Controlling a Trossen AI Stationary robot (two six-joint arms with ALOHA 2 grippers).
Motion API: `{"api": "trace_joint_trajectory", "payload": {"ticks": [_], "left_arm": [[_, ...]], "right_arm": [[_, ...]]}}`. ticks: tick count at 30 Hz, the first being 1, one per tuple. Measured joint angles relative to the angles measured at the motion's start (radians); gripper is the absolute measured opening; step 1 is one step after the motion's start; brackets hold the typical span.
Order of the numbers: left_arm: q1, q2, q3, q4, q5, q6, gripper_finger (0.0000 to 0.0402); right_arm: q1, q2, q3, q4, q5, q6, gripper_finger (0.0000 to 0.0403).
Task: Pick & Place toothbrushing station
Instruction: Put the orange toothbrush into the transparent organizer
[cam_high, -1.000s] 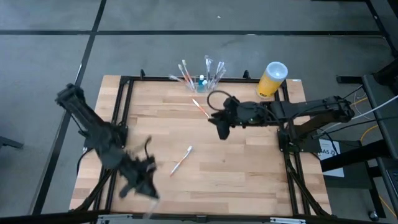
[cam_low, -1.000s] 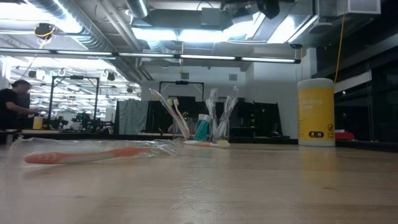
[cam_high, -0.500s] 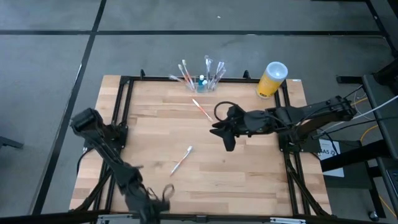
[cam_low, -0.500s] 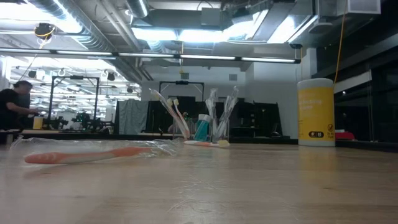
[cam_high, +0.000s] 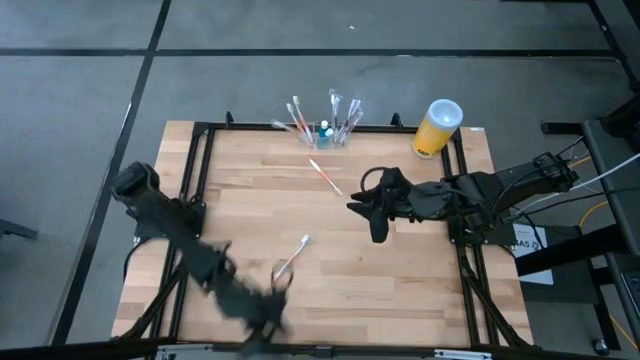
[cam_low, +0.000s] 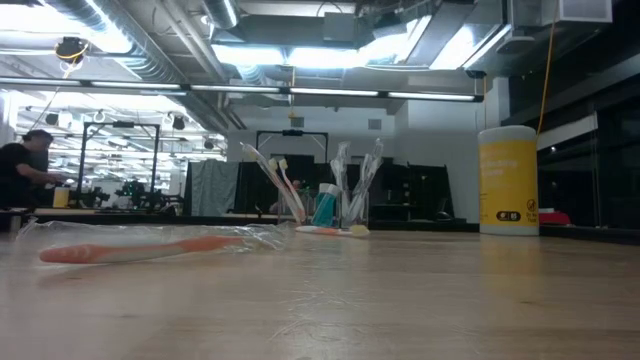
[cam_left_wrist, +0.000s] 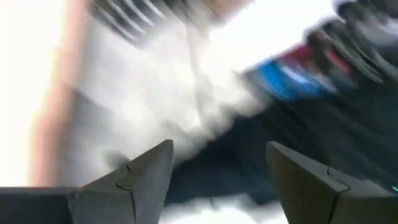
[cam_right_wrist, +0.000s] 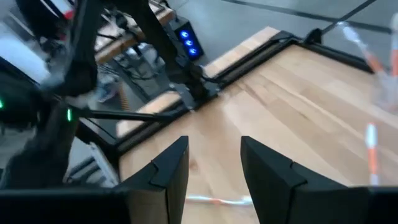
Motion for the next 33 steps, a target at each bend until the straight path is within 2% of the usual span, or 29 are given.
{"api": "trace_joint_trajectory", "payload": {"ticks": [4,6,8,10,13,17,22,25,29,33], "left_arm": [[0.154,-0.096,-0.006,-0.35,-0.282,0.154,0.0249],[0.248,-0.136,-0.005,-0.451,-0.35,0.231,0.0248],[0.356,-0.16,-0.002,-0.537,-0.349,0.343,0.0247],[0.461,-0.161,-0.005,-0.611,-0.302,0.485,0.024],[0.607,-0.16,-0.005,-0.648,-0.163,0.711,0.0225],[0.779,-0.127,-0.005,-0.709,-0.03,0.969,0.0208],[0.959,-0.058,-0.005,-0.774,0.171,1.108,0.0201],[1.028,-0.002,0.011,-0.774,0.253,1.185,0.02],[1.082,0.092,0.101,-0.772,0.317,1.262,0.02],[1.143,0.185,0.222,-0.784,0.309,1.36,0.02]], "right_arm": [[0.003,0.0,0.0,-0.073,0.041,0.015,0.0148],[0.005,0.001,0.0,-0.082,0.056,0.029,0.0148],[0.013,0.0,0.0,-0.087,0.063,0.031,0.0148],[0.025,0.0,0.0,-0.118,0.061,0.039,0.0148],[0.039,0.0,0.0,-0.226,0.069,0.095,0.0148],[0.058,0.0,0.0,-0.284,0.129,0.165,0.0148],[0.092,0.0,0.0,-0.282,0.201,0.245,0.0148],[0.106,0.0,0.0,-0.282,0.258,0.28,0.0148],[0.108,0.0,-0.003,-0.281,0.285,0.289,0.0148],[0.062,0.009,-0.056,-0.309,0.22,0.312,0.0148]]}}
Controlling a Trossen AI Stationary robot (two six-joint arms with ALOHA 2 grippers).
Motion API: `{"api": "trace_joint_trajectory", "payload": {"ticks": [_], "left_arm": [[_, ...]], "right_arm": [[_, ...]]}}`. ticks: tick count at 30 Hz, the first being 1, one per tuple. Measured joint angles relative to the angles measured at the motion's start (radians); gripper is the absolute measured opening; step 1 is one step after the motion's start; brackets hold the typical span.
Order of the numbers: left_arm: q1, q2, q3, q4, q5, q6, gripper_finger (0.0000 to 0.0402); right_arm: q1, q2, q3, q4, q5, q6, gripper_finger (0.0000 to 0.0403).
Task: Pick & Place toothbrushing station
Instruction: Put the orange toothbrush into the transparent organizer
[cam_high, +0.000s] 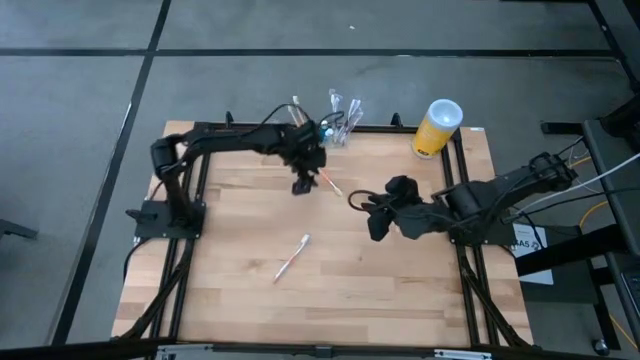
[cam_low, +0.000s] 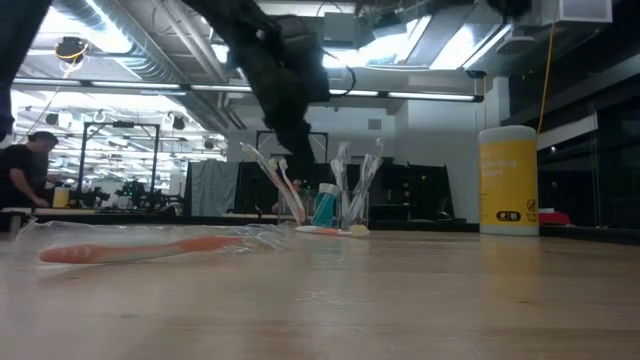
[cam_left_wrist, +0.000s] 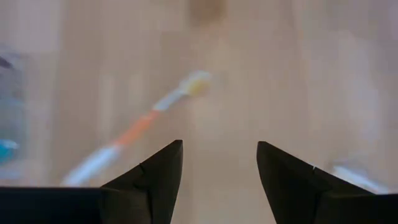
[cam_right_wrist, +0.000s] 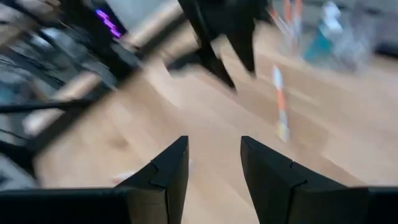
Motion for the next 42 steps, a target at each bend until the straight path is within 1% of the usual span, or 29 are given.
{"api": "trace_joint_trajectory", "payload": {"ticks": [2,6,8,11,15,18,24,26,31,35,41,42], "left_arm": [[0.029,0.044,0.055,-0.021,-0.007,0.058,0.02],[0.078,0.146,0.143,-0.109,0.019,0.154,0.02],[0.092,0.191,0.18,-0.152,0.019,0.202,0.02],[0.104,0.242,0.225,-0.179,0.028,0.248,0.02],[0.118,0.283,0.247,-0.117,0.09,0.224,0.02],[0.126,0.309,0.264,-0.107,0.122,0.217,0.02],[0.104,0.351,0.265,-0.082,0.139,0.205,0.02],[0.086,0.362,0.265,-0.074,0.131,0.208,0.02],[0.045,0.362,0.264,0.012,0.083,0.214,0.02],[0.029,0.362,0.264,0.059,0.07,0.205,0.02],[0.018,0.396,0.265,0.066,0.018,0.195,0.02],[0.011,0.403,0.265,0.076,-0.011,0.196,0.02]], "right_arm": [[-0.02,0.0,-0.048,-0.009,-0.036,0.05,0.0148],[-0.023,-0.002,-0.116,-0.008,-0.087,0.161,0.0148],[-0.005,-0.003,-0.12,-0.006,-0.084,0.208,0.0148],[0.028,-0.004,-0.12,-0.004,-0.042,0.276,0.0148],[0.062,-0.004,-0.12,-0.003,0.005,0.357,0.0148],[0.077,-0.004,-0.12,-0.003,0.023,0.398,0.0148],[0.086,-0.004,-0.12,-0.003,0.041,0.416,0.0148],[0.086,-0.004,-0.12,-0.003,0.043,0.414,0.0148],[0.091,-0.005,-0.12,-0.003,0.043,0.405,0.0148],[0.106,-0.004,-0.12,0.009,0.043,0.402,0.0148],[0.133,-0.005,-0.12,0.031,0.043,0.41,0.0148],[0.138,-0.005,-0.12,0.032,0.043,0.415,0.0148]]}}
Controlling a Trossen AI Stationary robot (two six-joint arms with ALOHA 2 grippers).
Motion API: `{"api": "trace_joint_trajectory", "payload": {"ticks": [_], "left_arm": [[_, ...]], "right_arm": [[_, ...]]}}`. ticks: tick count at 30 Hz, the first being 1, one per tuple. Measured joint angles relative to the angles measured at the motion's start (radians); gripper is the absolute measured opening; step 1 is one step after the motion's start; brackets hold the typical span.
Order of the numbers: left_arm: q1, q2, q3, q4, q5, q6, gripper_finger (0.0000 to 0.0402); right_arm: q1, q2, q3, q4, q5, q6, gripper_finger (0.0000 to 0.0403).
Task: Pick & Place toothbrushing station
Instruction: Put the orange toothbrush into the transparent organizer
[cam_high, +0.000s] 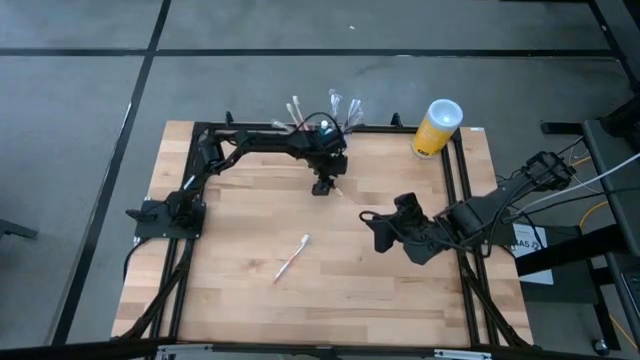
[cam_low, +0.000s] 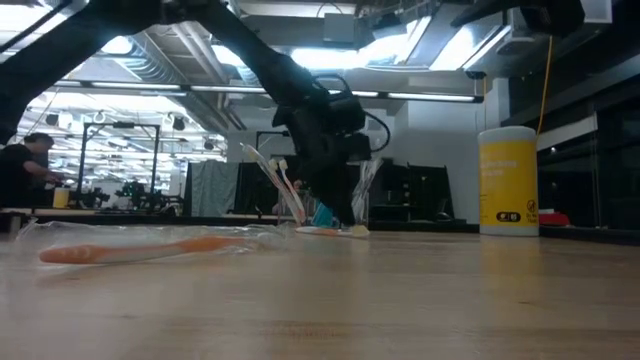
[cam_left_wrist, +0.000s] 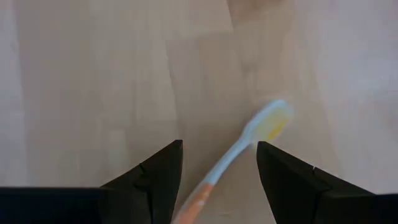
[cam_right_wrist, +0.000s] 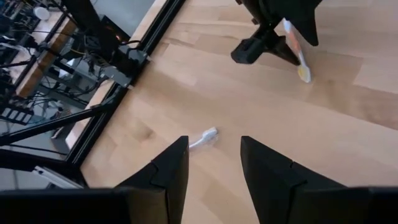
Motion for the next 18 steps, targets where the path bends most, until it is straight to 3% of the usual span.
{"api": "trace_joint_trajectory", "payload": {"ticks": [10,18], "left_arm": [[-0.05,0.027,0.007,-0.043,-0.015,-0.03,0.0197],[-0.134,0.066,0.013,-0.037,-0.064,-0.09,0.0162]], "right_arm": [[0.077,0.0,0.0,0.008,0.08,0.063,0.0148],[0.151,0.0,0.0,0.01,0.147,0.124,0.0148]]}}
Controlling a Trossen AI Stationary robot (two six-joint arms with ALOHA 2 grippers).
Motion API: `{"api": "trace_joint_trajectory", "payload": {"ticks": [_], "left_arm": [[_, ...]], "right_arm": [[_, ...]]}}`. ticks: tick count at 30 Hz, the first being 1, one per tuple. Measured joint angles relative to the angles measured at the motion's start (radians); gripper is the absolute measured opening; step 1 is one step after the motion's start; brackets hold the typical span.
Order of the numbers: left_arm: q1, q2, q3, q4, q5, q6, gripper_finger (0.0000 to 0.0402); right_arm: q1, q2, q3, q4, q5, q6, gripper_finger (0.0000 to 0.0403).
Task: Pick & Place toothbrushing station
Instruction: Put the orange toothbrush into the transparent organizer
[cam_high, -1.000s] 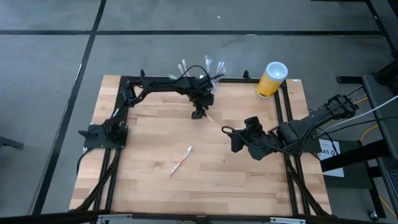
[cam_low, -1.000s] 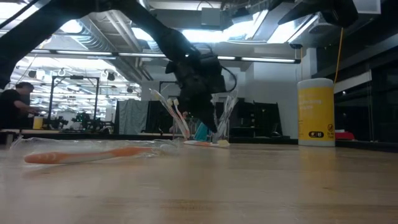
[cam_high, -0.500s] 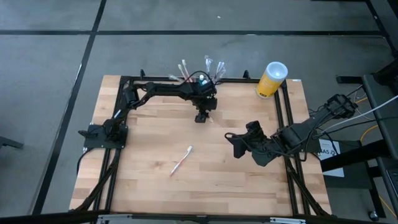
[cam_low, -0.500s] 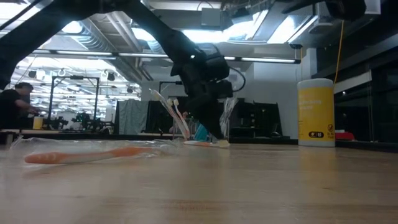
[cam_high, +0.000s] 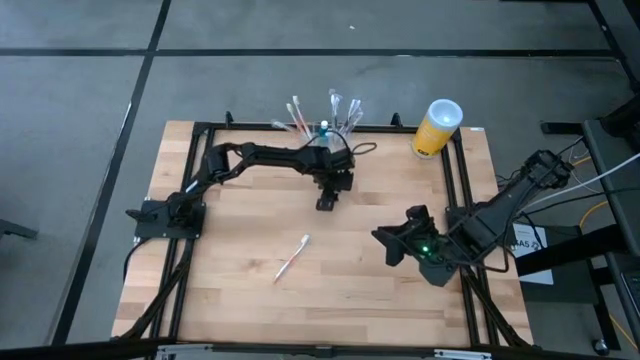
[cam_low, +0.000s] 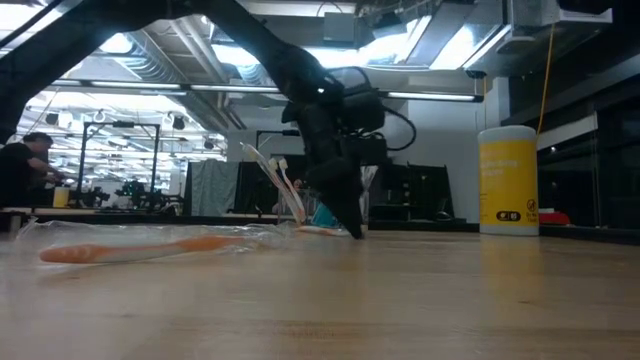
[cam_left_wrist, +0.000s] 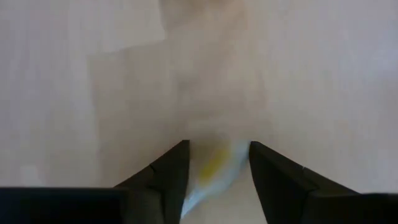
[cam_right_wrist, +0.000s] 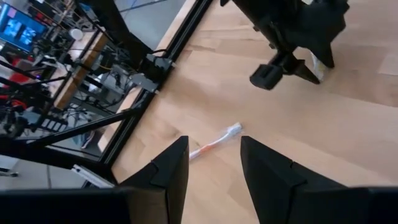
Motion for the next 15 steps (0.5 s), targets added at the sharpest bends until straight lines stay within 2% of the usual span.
{"api": "trace_joint_trajectory", "payload": {"ticks": [3,8,15], "left_arm": [[-0.024,-0.004,-0.001,0.008,0.001,-0.046,0.0124],[-0.034,-0.003,-0.002,0.007,0.026,-0.179,0.0017],[-0.042,-0.047,-0.015,0.02,0.07,-0.267,0.0002]], "right_arm": [[0.028,0.0,0.0,0.0,0.03,0.021,0.0148],[0.064,0.0,0.0,0.0,0.085,0.044,0.0148],[0.102,0.0,0.0,0.001,0.137,0.052,0.0148]]}}
